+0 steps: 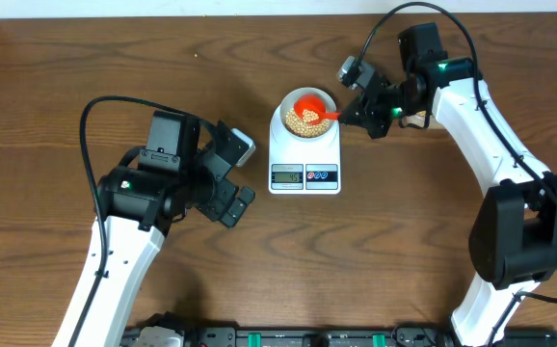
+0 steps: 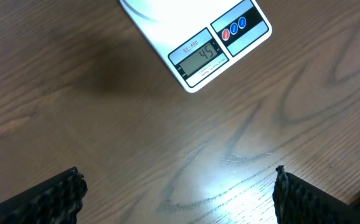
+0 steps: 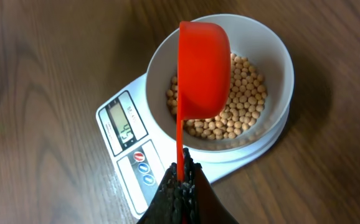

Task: Scoop item into bowl and weigh 50g on scale
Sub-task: 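Hold the scoop over the bowl and shake out remaining soybeans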

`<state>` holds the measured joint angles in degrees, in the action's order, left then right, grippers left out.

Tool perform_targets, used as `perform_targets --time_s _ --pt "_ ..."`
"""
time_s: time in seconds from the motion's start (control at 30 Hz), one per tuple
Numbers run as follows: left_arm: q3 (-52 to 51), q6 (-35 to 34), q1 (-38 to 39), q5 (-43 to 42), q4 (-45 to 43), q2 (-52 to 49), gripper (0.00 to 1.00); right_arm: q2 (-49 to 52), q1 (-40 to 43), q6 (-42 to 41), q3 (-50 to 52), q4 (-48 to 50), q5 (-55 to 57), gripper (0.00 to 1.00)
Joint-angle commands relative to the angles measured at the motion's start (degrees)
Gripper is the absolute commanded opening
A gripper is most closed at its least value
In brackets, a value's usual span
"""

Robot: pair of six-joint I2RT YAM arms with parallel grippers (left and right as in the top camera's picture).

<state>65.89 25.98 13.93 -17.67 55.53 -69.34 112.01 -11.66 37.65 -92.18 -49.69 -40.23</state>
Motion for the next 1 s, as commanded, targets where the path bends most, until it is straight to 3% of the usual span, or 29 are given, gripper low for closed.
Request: perform_targets --time_s 0.0,0.97 --pt "0.1 1.0 0.0 0.2 0.2 -0.3 0.98 -1.2 -0.3 -3.4 -0.1 0.0 -1.3 0.01" --pt "0.1 1.0 0.0 0.2 0.1 -0.3 0.98 -1.2 -0.4 -4.9 -5.2 -1.2 4.7 0.01"
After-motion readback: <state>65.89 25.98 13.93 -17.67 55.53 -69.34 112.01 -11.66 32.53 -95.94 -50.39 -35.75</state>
